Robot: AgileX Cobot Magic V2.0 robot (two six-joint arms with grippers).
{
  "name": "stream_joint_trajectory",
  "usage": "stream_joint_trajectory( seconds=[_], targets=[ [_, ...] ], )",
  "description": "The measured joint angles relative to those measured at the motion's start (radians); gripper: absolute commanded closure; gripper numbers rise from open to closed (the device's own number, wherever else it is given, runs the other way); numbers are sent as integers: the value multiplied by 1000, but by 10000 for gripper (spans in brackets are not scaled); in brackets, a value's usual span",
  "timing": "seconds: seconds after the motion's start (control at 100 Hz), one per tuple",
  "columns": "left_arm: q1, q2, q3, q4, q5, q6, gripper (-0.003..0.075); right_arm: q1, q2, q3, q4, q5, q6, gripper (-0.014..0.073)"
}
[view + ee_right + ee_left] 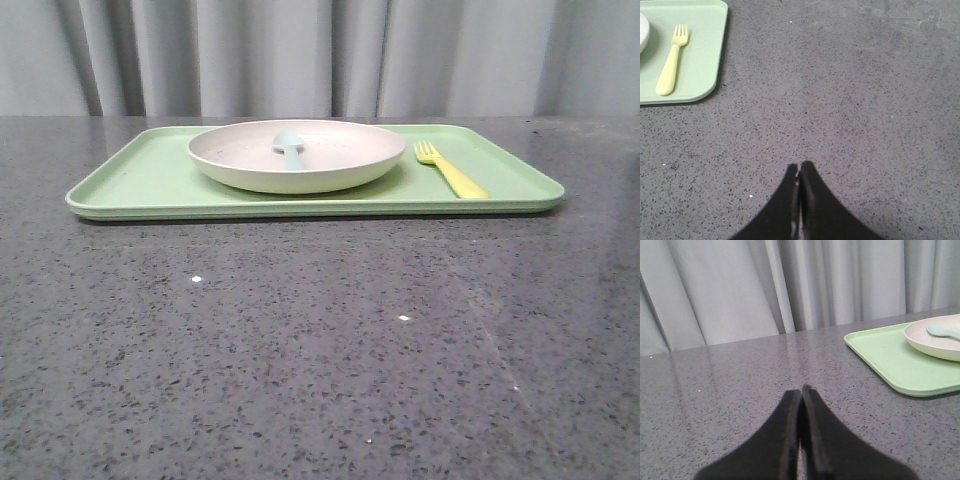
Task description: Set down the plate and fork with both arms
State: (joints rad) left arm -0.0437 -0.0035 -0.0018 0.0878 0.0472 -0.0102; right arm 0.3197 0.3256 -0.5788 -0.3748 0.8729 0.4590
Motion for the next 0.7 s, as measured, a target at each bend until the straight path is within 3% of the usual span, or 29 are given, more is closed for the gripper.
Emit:
stream_joint_trajectory(
  seconds=[0.43, 0.7],
  targets=[
    [0, 0, 0, 0, -1, -2, 741, 0, -1, 25, 0, -9, 0, 713],
    [0, 0, 0, 0, -1, -2, 741, 0, -77, 188, 14, -214, -2, 713]
  ],
)
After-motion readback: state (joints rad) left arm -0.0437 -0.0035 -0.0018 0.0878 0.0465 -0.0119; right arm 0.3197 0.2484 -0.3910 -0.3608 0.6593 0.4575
